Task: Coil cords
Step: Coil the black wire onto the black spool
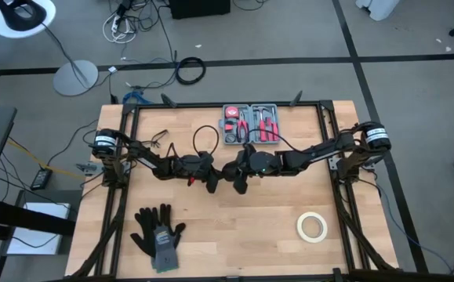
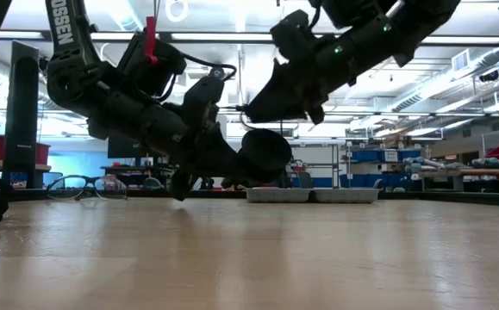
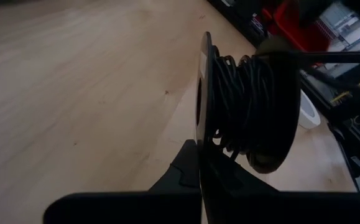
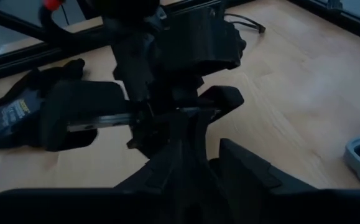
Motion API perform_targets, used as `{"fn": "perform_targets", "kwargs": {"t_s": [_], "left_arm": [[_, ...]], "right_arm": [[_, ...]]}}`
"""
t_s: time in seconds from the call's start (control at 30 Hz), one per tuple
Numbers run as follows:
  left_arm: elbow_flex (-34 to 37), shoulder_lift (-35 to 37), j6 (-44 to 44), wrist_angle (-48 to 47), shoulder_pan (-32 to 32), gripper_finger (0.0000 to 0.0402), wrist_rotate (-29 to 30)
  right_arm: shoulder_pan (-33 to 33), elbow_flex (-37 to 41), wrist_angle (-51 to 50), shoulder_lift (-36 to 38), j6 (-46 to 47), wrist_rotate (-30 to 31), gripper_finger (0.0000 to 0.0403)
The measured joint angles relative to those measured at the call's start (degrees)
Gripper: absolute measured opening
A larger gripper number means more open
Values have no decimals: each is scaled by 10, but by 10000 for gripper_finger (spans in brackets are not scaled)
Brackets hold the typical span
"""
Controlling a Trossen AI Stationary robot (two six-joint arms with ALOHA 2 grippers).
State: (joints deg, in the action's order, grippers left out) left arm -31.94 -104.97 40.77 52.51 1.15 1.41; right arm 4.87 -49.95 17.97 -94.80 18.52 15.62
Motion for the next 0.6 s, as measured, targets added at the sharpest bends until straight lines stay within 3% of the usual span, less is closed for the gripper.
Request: {"fn": "perform_targets", "kwargs": {"t_s": [0.37, 0.47, 0.6], "left_arm": [[0, 0, 0, -1, 0, 0, 0], [0, 0, 0, -1, 0, 0, -1], [0, 0, 0, -1, 0, 0, -1]], "right_arm": [[8, 1, -186, 89, -4, 9, 132], [15, 36, -167, 95, -2, 33, 130], [16, 115, -43, 94, 25, 17, 129]]}}
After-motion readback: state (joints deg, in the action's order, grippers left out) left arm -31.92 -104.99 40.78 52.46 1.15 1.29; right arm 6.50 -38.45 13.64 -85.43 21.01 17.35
